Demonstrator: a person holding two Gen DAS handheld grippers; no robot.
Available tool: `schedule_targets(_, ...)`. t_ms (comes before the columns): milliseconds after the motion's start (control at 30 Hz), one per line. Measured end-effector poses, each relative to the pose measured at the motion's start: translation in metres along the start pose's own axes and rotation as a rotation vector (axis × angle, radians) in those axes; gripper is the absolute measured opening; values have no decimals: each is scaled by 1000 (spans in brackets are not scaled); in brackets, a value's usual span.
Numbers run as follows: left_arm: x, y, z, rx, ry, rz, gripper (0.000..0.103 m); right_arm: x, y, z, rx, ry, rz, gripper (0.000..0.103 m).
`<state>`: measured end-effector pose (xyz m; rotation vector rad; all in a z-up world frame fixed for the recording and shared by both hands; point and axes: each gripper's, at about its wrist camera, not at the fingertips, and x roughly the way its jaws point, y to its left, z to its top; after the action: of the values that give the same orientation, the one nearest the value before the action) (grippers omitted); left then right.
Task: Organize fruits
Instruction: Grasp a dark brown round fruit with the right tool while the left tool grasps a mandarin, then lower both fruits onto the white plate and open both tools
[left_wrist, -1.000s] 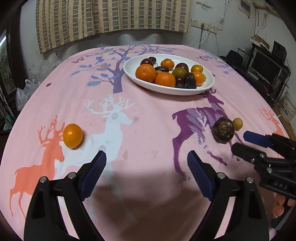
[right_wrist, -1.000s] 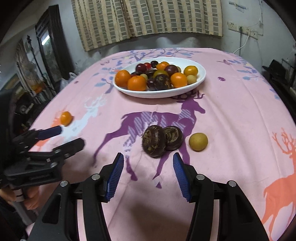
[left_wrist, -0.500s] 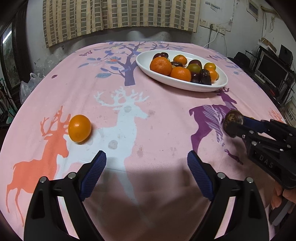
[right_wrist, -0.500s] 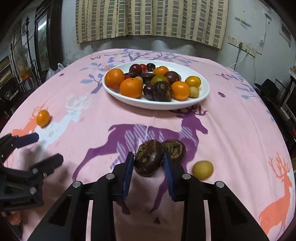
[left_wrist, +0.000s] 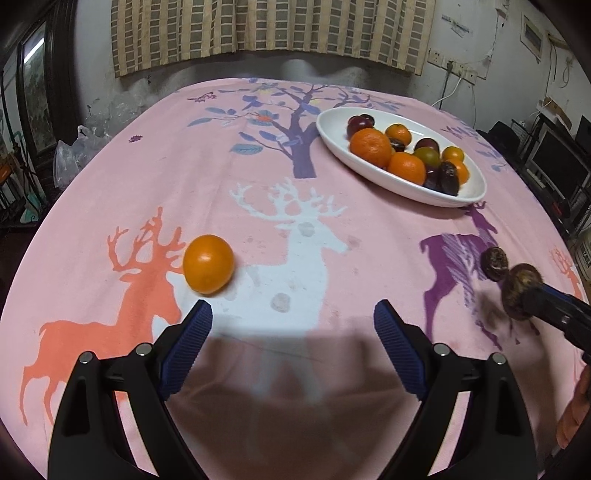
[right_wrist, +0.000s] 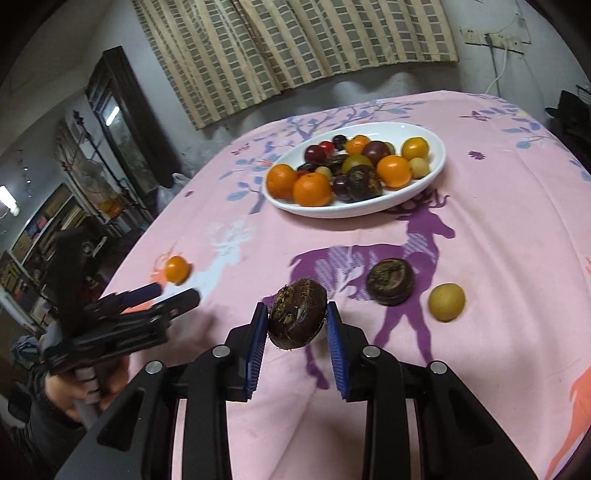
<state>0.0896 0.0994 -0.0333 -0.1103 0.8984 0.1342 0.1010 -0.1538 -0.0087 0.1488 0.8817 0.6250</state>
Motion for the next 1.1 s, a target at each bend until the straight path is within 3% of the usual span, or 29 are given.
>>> schedule_targets(167,19,7,7,37,-14,78,79,-7,6,0,-34,-7,16,32)
schedule_targets(233,25,14,12,-2,10,57,77,-8,6,0,-27,-3,32,32)
schedule_targets(467,37,32,26,-43,26,78,48,-11,10,-1,-35,-1,43,32)
schedule_targets(700,45,35,37,-43,33,97,48,-6,9,-3,-29,13,31,32)
schedule_targets(767,46,35,39,-40,29,105,38,-5,8,-3,-29,15,24,32)
schedule_targets(933,38,31,38,-20,23,104,38,-3,6,-3,-23,13,17,32)
schedule_targets(1100,12,2,47,45,-26,29,38,-14,-2,7,27,-47,36,32)
